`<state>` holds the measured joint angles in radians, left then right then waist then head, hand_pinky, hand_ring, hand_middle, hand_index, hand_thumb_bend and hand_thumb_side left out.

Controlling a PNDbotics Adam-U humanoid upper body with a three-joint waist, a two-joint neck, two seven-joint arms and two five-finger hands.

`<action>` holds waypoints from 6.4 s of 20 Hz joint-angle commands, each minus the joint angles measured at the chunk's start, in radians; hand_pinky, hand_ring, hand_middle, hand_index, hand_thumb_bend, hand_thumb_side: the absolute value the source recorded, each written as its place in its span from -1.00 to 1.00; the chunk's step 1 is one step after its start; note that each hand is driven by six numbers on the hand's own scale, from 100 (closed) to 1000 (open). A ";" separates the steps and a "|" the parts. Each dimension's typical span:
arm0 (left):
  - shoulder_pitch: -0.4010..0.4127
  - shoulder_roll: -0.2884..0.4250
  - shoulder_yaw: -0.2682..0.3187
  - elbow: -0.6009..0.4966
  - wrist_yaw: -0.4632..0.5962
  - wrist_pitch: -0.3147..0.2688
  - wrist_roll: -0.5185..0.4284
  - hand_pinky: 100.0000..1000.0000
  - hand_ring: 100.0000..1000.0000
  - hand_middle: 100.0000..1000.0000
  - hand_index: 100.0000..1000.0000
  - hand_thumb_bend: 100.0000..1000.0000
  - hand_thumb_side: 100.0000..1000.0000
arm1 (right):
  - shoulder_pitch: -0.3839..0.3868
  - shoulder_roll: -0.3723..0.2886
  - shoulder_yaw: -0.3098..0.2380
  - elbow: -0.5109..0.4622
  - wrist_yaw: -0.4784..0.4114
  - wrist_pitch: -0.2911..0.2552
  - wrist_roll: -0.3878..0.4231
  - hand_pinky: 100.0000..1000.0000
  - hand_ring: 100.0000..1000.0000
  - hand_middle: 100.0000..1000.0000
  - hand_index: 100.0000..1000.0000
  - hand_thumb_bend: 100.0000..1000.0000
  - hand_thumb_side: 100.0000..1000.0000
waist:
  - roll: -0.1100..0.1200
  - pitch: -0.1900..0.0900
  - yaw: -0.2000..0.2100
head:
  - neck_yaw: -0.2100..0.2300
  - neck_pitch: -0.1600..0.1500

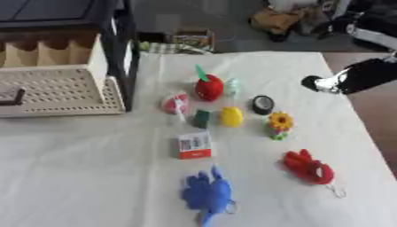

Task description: Pick up objects from table and place into drawer.

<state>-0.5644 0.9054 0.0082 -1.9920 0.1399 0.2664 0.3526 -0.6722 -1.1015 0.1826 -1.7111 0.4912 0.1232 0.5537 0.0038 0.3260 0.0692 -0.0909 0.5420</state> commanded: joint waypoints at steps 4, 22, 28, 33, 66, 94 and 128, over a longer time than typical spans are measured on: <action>-0.012 0.019 0.003 -0.008 0.006 0.011 -0.005 -1.00 -1.00 -1.00 0.57 -1.00 -0.64 | -0.050 0.000 0.028 0.054 0.000 -0.006 0.027 0.76 0.83 0.58 0.93 -0.17 0.03 | 0.001 -0.015 0.003 | -0.018 -0.021; -0.016 0.010 -0.004 -0.008 0.013 0.027 -0.020 -1.00 -1.00 -1.00 0.56 -1.00 -0.66 | -0.131 0.064 0.126 0.156 0.035 -0.082 0.150 0.73 0.81 0.68 0.87 -0.15 -0.05 | -0.004 0.005 0.014 | -0.026 -0.029; -0.015 0.007 -0.005 -0.008 0.016 0.032 -0.030 -1.00 -1.00 -1.00 0.56 -1.00 -0.66 | -0.108 0.060 0.140 0.125 0.017 -0.082 0.166 0.71 0.79 0.61 0.82 -0.14 -0.02 | -0.005 0.007 0.016 | -0.025 -0.028; -0.016 0.002 -0.007 -0.008 0.018 0.035 -0.035 -1.00 -1.00 -1.00 0.56 -1.00 -0.66 | -0.095 0.066 0.153 0.115 0.014 -0.072 0.167 0.70 0.78 0.60 0.82 -0.14 -0.03 | -0.004 0.007 0.019 | -0.029 -0.031; -0.008 -0.013 -0.006 -0.008 0.033 0.018 -0.045 -1.00 -1.00 -1.00 0.52 -1.00 -0.66 | -0.095 0.128 0.195 0.257 0.085 -0.095 0.126 0.33 0.32 0.45 0.67 -0.21 -0.14 | 0.000 0.022 0.038 | -0.051 -0.043; -0.004 -0.020 -0.002 -0.008 0.032 0.014 -0.039 -1.00 -1.00 -1.00 0.49 -1.00 -0.66 | -0.092 0.150 0.200 0.304 0.045 -0.049 0.084 -0.08 0.04 0.14 0.36 -0.67 -0.53 | -0.001 0.031 0.042 | -0.060 -0.049; -0.002 -0.011 -0.003 -0.008 0.034 0.014 -0.043 -1.00 -1.00 -1.00 0.48 -1.00 -0.65 | -0.142 0.119 0.103 0.040 -0.127 0.150 -0.044 -0.35 -0.30 -0.47 -0.24 -1.00 -0.92 | -0.016 0.007 0.038 | -0.035 -0.052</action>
<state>-0.5569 0.8690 -0.0092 -1.9919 0.1707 0.2817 0.3097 -0.7946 -0.9405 0.3067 -1.6403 0.3773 0.2642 0.5125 -0.0136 0.3583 0.1088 -0.1313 0.4991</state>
